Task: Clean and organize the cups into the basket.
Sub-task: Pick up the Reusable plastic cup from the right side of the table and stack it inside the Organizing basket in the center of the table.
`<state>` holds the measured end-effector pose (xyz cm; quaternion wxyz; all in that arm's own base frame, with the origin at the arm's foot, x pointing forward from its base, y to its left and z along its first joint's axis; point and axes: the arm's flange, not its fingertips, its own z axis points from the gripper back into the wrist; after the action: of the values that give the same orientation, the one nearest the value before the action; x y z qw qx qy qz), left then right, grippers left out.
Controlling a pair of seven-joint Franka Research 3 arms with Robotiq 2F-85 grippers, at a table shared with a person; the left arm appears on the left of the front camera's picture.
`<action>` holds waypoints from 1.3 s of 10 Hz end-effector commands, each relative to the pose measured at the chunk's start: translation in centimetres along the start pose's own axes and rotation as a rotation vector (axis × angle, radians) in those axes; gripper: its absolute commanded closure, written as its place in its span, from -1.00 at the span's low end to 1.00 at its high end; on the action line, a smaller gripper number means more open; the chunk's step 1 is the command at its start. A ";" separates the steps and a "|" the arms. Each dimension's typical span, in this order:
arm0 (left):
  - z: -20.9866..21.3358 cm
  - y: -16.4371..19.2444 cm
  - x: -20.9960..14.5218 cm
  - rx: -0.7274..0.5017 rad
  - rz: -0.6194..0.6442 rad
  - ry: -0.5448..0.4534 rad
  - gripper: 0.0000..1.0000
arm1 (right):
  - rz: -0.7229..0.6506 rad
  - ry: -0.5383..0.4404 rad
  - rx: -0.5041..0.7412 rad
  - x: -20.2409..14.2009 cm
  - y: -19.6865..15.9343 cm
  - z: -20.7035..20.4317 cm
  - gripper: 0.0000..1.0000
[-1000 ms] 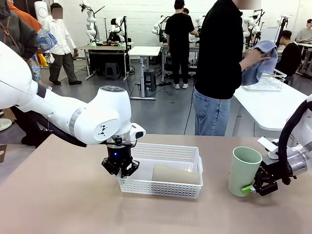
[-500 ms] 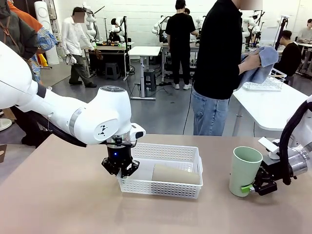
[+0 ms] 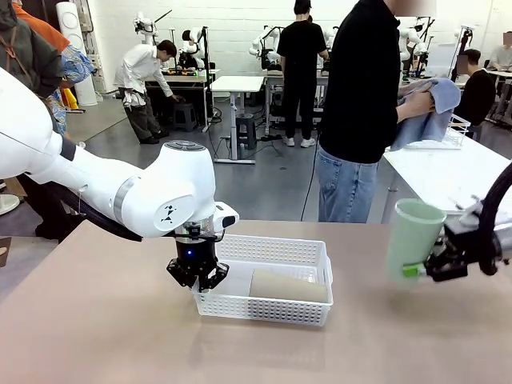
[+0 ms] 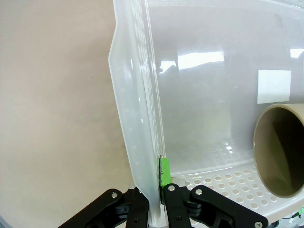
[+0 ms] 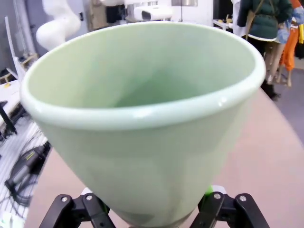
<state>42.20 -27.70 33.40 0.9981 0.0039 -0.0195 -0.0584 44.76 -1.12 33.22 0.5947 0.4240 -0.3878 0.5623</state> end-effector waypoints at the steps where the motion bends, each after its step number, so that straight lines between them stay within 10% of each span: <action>1: -0.4 -0.1 -0.4 0.007 0.000 0.005 1.00 | -0.014 -0.008 -0.051 5.6 3.4 1.0 -0.55; 4: -0.4 -0.1 -0.4 0.007 0.000 0.005 1.00 | 0.042 -0.003 -0.105 12.8 7.0 1.9 -0.55; 12: -0.4 -0.1 -0.4 0.007 0.000 0.005 1.00 | 0.068 0.026 -0.104 13.6 7.2 2.6 -0.59; 13: -0.4 -0.1 -0.4 0.007 0.000 0.005 1.00 | 0.085 0.200 -0.169 16.1 8.4 0.9 -0.59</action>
<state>42.19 -27.70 33.40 0.9981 0.0040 -0.0194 -0.0585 38.51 1.55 47.75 0.6093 0.3495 -0.4152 0.5781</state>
